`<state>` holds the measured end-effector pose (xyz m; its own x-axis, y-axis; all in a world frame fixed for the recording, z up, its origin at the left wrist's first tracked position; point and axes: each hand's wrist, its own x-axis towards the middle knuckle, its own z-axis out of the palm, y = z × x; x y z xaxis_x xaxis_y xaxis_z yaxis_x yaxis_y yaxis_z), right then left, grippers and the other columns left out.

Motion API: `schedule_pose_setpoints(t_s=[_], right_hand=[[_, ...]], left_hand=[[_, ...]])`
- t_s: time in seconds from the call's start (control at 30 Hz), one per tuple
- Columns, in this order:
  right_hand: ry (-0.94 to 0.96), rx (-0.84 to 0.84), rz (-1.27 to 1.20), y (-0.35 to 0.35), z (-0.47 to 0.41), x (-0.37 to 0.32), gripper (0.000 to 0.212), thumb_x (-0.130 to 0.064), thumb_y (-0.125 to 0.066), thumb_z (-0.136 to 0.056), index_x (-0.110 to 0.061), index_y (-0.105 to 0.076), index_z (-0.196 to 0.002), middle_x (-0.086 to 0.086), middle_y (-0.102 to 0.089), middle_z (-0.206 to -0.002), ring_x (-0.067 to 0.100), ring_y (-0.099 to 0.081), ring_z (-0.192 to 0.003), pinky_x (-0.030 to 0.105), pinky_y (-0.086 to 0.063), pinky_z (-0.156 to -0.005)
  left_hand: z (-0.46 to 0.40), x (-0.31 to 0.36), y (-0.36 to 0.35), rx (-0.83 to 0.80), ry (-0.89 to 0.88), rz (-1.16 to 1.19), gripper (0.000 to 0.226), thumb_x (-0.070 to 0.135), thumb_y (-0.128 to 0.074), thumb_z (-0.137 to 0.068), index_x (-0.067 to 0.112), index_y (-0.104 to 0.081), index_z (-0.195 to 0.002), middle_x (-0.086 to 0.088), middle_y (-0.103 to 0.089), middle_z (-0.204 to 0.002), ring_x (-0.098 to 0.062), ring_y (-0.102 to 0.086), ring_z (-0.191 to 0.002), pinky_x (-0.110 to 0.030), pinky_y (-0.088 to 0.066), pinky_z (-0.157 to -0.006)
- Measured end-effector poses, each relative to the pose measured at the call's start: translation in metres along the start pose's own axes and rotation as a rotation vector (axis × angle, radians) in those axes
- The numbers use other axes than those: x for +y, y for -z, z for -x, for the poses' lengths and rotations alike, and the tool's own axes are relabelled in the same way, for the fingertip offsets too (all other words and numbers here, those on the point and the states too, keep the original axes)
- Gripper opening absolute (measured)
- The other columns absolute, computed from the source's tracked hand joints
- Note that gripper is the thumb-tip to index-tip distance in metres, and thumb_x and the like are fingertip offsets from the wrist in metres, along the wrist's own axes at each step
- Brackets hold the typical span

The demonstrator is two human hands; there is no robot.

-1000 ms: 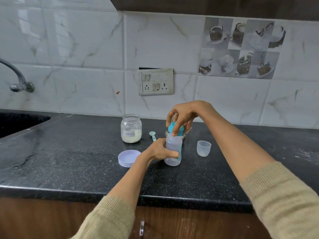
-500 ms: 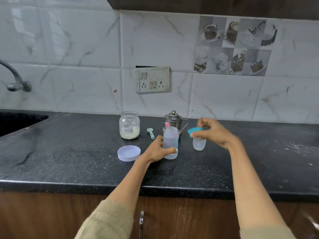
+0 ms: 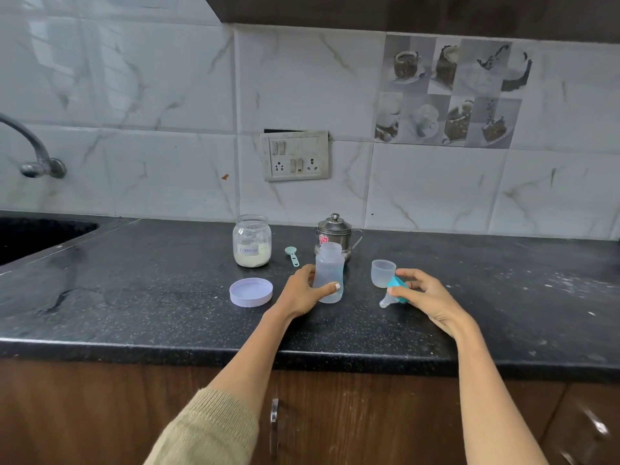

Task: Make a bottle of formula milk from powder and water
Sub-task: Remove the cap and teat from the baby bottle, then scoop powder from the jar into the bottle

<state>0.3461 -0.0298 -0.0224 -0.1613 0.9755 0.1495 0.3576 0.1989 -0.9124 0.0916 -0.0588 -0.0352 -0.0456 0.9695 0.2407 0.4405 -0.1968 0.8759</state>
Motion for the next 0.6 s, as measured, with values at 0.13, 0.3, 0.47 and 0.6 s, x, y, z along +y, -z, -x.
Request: schedule_pose_setpoints(t_s=[0.13, 0.3, 0.47, 0.6], right_hand=[[-0.018, -0.06, 0.13, 0.009, 0.005, -0.003, 0.029, -0.028, -0.07, -0.084, -0.025, -0.063, -0.112, 0.006, -0.06, -0.119, 0.02, -0.055, -0.111, 0.028, -0.04, -0.092], [-0.052, -0.058, 0.203, 0.01, 0.006, -0.004, 0.033, -0.026, -0.063, -0.089, -0.02, -0.06, -0.122, 0.005, -0.055, -0.127, 0.016, -0.048, -0.113, 0.029, -0.035, -0.089], [-0.039, -0.016, 0.179, 0.01, 0.007, -0.007, 0.04, -0.034, -0.065, -0.086, -0.019, -0.06, -0.123, 0.004, -0.056, -0.123, 0.015, -0.048, -0.111, 0.029, -0.033, -0.089], [0.116, 0.157, 0.155, 0.005, 0.003, -0.029, 0.042, -0.04, -0.062, -0.087, -0.016, -0.061, -0.121, 0.002, -0.058, -0.12, 0.014, -0.05, -0.106, 0.028, -0.035, -0.087]], left_hand=[[0.001, 0.0, -0.001, 0.008, 0.008, -0.009, 0.06, 0.037, -0.073, -0.078, 0.01, -0.05, -0.127, -0.005, -0.06, -0.127, -0.018, -0.059, -0.112, -0.036, -0.047, -0.099], [0.002, 0.001, -0.001, 0.01, 0.008, -0.015, 0.061, 0.037, -0.072, -0.079, 0.01, -0.048, -0.128, -0.004, -0.059, -0.128, -0.019, -0.058, -0.114, -0.035, -0.046, -0.099], [0.004, 0.003, -0.001, -0.004, 0.0, -0.008, 0.065, 0.04, -0.073, -0.078, 0.012, -0.048, -0.131, -0.003, -0.058, -0.131, -0.016, -0.057, -0.114, -0.031, -0.046, -0.096], [0.008, 0.017, 0.003, 0.034, -0.053, 0.034, 0.075, 0.044, -0.072, -0.077, 0.017, -0.04, -0.14, 0.008, -0.05, -0.136, -0.011, -0.048, -0.123, -0.025, -0.039, -0.095]])
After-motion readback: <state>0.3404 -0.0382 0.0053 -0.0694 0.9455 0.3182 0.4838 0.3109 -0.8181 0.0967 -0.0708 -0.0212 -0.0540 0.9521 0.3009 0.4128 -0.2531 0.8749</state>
